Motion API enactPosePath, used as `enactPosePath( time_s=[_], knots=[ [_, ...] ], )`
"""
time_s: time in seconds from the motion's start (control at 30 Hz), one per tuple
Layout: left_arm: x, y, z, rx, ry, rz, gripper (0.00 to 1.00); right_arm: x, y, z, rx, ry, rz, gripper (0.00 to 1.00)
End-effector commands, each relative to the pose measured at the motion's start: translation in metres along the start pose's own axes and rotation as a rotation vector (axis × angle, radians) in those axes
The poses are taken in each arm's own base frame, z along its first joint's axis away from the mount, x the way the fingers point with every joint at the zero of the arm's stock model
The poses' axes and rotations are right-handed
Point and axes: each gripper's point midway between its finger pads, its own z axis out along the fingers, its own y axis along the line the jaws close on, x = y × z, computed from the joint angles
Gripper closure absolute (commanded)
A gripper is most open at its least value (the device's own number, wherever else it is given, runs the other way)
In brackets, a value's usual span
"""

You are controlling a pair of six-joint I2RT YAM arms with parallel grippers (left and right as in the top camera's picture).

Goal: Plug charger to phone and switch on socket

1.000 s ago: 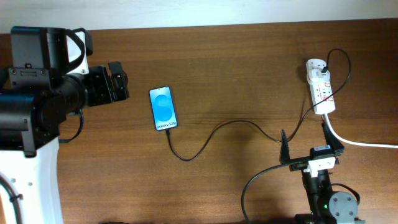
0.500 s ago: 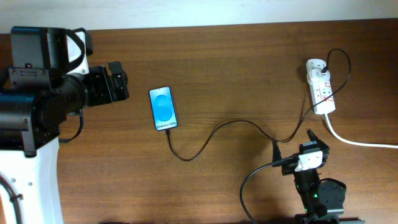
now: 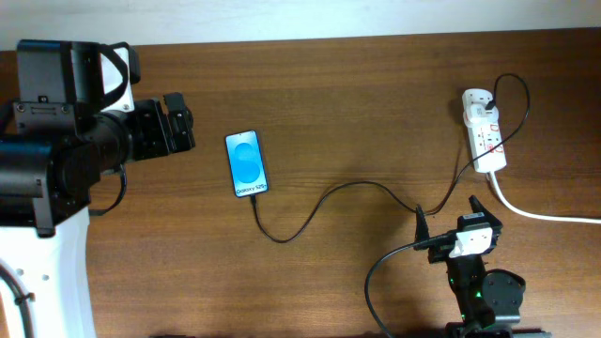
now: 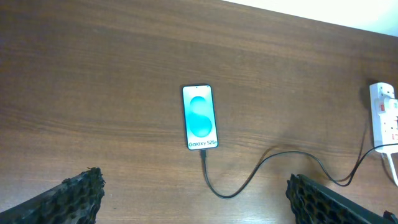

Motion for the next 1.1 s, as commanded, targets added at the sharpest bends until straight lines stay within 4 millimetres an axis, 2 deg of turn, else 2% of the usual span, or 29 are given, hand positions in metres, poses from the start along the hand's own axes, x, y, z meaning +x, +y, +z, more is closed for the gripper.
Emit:
enactPosePath(
  time_s=[0.0, 0.3, 0.37, 0.5, 0.63, 0.73, 0.87, 1.07],
  knots=[
    [-0.002, 0.002, -0.004, -0.006, -0.015, 0.005, 0.01, 0.002, 0.0, 0.0, -0.001, 0.002, 0.012, 0.02],
    [-0.001, 0.004, -0.007, -0.016, -0.025, 0.005, 0.01, 0.002, 0.0, 0.0, -0.001, 0.001, 0.012, 0.02],
    [-0.005, 0.003, -0.006, -0.006, -0.071, 0.016, 0.01, 0.002, 0.0, 0.0, -0.001, 0.002, 0.012, 0.02],
    [-0.012, 0.002, 0.01, 0.018, -0.223, 0.15, 0.01, 0.002, 0.0, 0.0, -0.001, 0.002, 0.012, 0.02],
    [0.01, 0.008, 0.031, 0.007, -0.322, 0.315, 0.01, 0.002, 0.0, 0.0, -0.001, 0.002, 0.012, 0.02],
    [0.019, 0.01, 0.035, -0.002, -0.423, 0.396, 0.01, 0.002, 0.0, 0.0, -0.001, 0.002, 0.012, 0.02],
    [0.038, 0.015, 0.043, -0.015, -0.52, 0.459, 0.01, 0.002, 0.0, 0.0, -0.001, 0.002, 0.012, 0.02],
    [0.082, 0.028, 0.071, -0.025, -0.698, 0.484, 0.01, 0.002, 0.0, 0.0, -0.001, 0.002, 0.012, 0.02]
  ],
)
